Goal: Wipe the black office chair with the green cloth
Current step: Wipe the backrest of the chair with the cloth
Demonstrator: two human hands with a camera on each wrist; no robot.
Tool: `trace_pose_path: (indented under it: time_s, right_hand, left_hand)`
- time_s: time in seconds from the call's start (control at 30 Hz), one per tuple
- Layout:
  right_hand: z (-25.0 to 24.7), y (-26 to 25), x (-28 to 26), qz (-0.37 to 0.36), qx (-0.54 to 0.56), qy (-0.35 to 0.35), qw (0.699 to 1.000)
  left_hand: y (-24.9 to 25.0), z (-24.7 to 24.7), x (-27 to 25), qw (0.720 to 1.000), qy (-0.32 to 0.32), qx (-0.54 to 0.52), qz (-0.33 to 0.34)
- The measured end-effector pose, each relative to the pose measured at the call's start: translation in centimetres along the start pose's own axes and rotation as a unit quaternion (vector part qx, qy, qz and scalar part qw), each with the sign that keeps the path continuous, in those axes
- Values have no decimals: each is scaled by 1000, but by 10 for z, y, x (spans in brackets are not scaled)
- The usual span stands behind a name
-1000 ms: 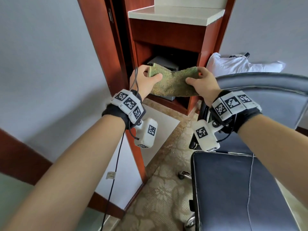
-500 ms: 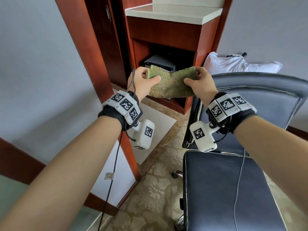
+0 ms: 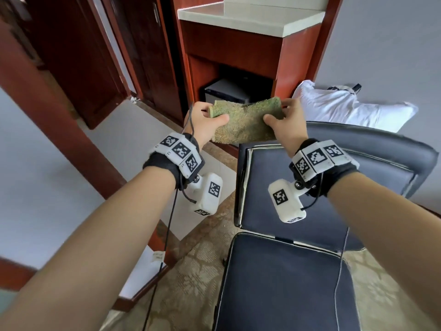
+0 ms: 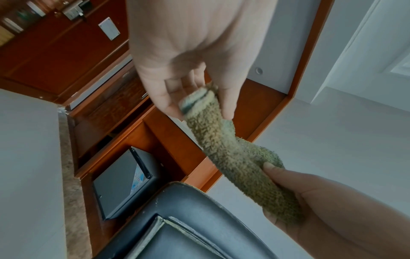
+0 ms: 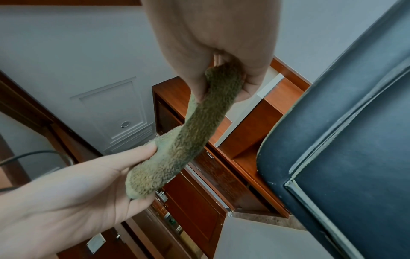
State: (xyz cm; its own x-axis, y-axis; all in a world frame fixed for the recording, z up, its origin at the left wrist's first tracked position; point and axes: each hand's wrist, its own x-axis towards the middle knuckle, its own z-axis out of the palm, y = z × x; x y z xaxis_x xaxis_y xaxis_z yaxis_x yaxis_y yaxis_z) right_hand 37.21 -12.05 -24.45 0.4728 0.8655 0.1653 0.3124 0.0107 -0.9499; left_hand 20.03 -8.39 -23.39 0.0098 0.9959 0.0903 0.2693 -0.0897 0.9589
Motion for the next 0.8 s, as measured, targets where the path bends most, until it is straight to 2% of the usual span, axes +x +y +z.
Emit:
trace_pose_path:
  time_s: [0.27,0.53,0.67,0.8]
  right_hand:
    - [-2,26,53,-28,1,-2,1000]
    - [24,53,88,-27,-44,25,998]
    - [34,67,99,-25,-63,14,998]
    - [33,78,106,-33,-103,4,994]
  left_hand:
    - [-11,37,41,999,30,-15,-3]
    - [-49,55,92,999,-29,-6,-26]
    - [-67,59,110,996,-75,14,-52]
    - [-81,66,116,995,-83,32,-44]
